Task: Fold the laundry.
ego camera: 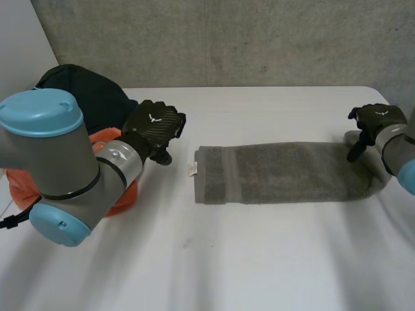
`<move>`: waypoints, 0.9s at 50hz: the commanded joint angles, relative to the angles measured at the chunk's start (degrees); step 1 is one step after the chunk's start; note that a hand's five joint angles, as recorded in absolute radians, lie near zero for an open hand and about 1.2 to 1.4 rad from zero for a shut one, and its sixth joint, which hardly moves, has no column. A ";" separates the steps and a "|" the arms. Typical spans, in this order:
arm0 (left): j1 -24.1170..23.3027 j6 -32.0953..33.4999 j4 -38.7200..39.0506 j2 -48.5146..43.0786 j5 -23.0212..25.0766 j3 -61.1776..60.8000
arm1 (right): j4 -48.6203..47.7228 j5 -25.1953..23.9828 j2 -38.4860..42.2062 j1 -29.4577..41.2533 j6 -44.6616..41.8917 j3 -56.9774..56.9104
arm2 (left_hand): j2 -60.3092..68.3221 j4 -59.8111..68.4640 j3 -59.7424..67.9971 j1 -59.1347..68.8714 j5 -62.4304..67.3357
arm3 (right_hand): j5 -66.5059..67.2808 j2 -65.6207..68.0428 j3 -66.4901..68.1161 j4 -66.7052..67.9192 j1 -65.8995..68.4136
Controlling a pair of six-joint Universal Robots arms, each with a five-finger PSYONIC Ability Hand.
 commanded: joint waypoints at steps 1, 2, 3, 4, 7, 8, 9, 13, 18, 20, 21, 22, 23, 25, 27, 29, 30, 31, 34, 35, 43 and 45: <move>0.33 -1.37 1.69 0.41 -0.27 -0.82 | 6.22 -0.17 9.29 -2.02 9.85 -12.83 | -3.11 -2.86 -3.27 -3.13 -2.78 | -0.30 -2.38 -1.46 -2.02 -3.58; 0.33 -1.45 1.78 0.41 -0.27 -0.82 | 6.04 -0.17 9.82 -2.19 10.12 -13.54 | -5.29 -5.04 -5.45 -5.31 -4.96 | -0.30 -2.38 -1.46 -2.02 -3.58; 0.33 -1.46 1.87 0.32 -0.19 -0.65 | 5.34 -0.08 10.87 -2.45 10.47 -14.85 | -9.31 -9.06 -9.47 -9.32 -8.98 | 0.37 -1.71 -0.79 -1.35 -2.91; 0.41 -1.46 1.87 0.23 -0.18 -0.65 | 4.99 0.01 11.40 -2.54 10.56 -15.56 | -11.18 -10.93 -11.34 -11.20 -10.85 | 1.38 -0.71 0.22 -0.35 -1.90; 0.59 -1.46 1.87 0.06 -0.10 -0.47 | 3.06 0.88 13.24 -2.89 11.00 -17.75 | -16.06 -15.81 -16.22 -16.08 -15.73 | 4.73 2.65 3.57 3.01 1.45; 0.76 -1.46 1.87 0.06 -0.10 -0.47 | 2.62 1.24 13.77 -2.98 11.09 -18.20 | -16.41 -16.16 -16.57 -16.43 -16.08 | 5.25 3.16 4.09 3.53 1.97; 0.77 -1.46 1.87 0.06 -0.10 -0.47 | 2.09 1.59 14.21 -2.98 11.09 -18.72 | -16.92 -16.66 -17.08 -16.93 -16.58 | 6.09 4.00 4.93 4.36 2.81; 0.94 -1.46 1.87 -0.12 -0.10 -0.56 | 0.77 3.00 16.76 -3.25 11.09 -21.01 | -17.76 -17.51 -17.92 -17.78 -17.43 | 9.12 7.03 7.96 7.40 5.84; 1.12 -1.19 2.22 -0.47 -0.01 -0.56 | 0.59 3.35 20.01 -3.25 11.17 -24.43 | -17.76 -17.51 -17.92 -17.78 -17.43 | 12.65 10.56 11.49 10.92 9.37; 1.21 -1.19 2.40 -0.65 0.08 -0.56 | 0.50 3.35 21.51 -3.33 11.79 -26.02 | -17.76 -17.51 -17.92 -17.78 -17.43 | 13.16 11.07 12.00 11.44 9.88; 1.21 -1.19 2.40 -0.73 0.08 -0.56 | 0.50 3.35 21.95 -3.42 12.14 -26.55 | -17.76 -17.51 -17.92 -17.78 -17.43 | 13.33 11.24 12.17 11.60 10.05; 1.38 -1.19 2.40 -0.65 0.17 -0.56 | 0.59 3.35 22.82 -3.60 13.01 -27.51 | -17.93 -17.68 -18.09 -17.94 -17.60 | 14.33 12.24 13.17 12.61 11.05; 1.38 -1.28 2.40 -0.65 0.17 -0.56 | 0.50 3.26 23.26 -3.68 13.46 -27.95 | -17.93 -17.68 -18.09 -17.94 -17.60 | 14.51 12.42 13.34 12.78 11.23; 1.47 -1.28 2.40 -0.65 0.25 -0.56 | 0.59 3.00 23.97 -3.86 14.42 -28.57 | -17.93 -17.68 -18.09 -17.94 -17.60 | 15.01 12.92 13.85 13.29 11.73; 1.64 -1.28 2.40 -0.56 0.34 -0.47 | 0.68 2.47 24.94 -4.12 15.65 -29.45 | -17.93 -17.68 -18.09 -17.94 -17.60 | 15.01 12.93 13.85 13.29 11.73; 1.73 -1.28 2.40 -0.56 0.52 -0.47 | 0.68 2.12 25.55 -4.21 16.09 -29.80 | -17.93 -17.68 -18.09 -17.95 -17.60 | 15.18 13.09 14.02 13.45 11.90; 1.82 -1.19 2.40 -0.56 0.52 -0.47 | 0.59 2.03 25.90 -4.21 16.27 -30.06 | -17.93 -17.68 -18.09 -17.94 -17.60 | 16.01 13.93 14.85 14.29 12.73; 1.82 -1.19 2.40 -0.56 0.61 -0.47 | 0.59 1.94 26.25 -4.30 16.36 -30.24 | -17.93 -17.68 -18.09 -17.94 -17.60 | 16.35 14.27 15.19 14.63 13.07; 2.00 -1.19 2.40 -0.65 0.69 -0.47 | 0.41 1.77 27.57 -4.65 16.80 -31.38 | -17.93 -17.68 -18.09 -17.94 -17.60 | 18.70 16.62 17.54 16.98 15.42; 2.00 -1.19 2.40 -0.65 0.69 -0.47 | 0.50 1.77 28.10 -4.65 16.89 -31.82 | -17.93 -17.68 -18.09 -17.94 -17.60 | 19.54 17.46 18.38 17.82 16.26; 2.52 -1.19 2.49 -0.30 0.61 -0.74 | 0.94 -0.16 29.60 -4.65 17.59 -35.34 | -17.76 -17.51 -17.92 -17.78 -17.43 | 64.49 62.40 63.33 62.76 61.21; 2.87 -1.28 2.49 0.05 0.52 -0.65 | 1.12 -0.69 27.59 -3.96 17.50 -35.26 | -17.76 -17.51 -17.92 -17.78 -17.43 | 64.49 62.40 63.33 62.76 61.21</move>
